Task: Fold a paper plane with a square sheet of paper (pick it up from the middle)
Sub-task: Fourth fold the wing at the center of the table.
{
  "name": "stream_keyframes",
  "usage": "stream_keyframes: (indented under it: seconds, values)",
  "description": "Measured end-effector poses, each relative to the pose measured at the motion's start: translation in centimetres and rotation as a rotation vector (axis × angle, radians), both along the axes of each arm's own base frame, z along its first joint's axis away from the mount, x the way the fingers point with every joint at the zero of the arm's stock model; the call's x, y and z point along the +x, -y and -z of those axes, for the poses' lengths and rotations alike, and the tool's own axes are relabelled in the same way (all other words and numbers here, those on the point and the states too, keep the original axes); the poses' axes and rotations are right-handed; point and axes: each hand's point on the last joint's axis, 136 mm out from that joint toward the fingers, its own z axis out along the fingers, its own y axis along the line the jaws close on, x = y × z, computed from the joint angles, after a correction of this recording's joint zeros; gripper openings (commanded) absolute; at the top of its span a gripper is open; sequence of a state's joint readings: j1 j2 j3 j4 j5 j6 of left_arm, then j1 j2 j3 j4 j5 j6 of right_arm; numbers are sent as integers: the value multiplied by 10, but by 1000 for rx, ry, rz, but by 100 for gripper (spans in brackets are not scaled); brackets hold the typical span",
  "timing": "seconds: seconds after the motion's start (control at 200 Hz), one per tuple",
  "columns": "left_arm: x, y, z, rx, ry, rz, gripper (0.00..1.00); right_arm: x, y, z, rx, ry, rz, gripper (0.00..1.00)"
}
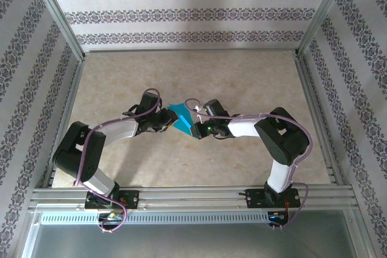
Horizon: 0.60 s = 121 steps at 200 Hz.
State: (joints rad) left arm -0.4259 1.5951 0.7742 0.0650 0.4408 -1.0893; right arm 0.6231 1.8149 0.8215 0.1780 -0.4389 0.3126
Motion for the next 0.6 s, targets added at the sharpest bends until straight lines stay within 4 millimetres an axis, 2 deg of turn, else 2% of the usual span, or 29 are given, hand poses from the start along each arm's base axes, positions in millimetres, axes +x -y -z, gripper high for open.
stream_keyframes:
  seconds: [0.3, 0.605]
  values:
    - [-1, 17, 24, -35, -32, 57, 28, 1, 0, -2, 89, -87, 7, 13]
    - [5, 31, 19, -72, -12, 94, 32, 2, 1, -3, 148, -146, 9, 15]
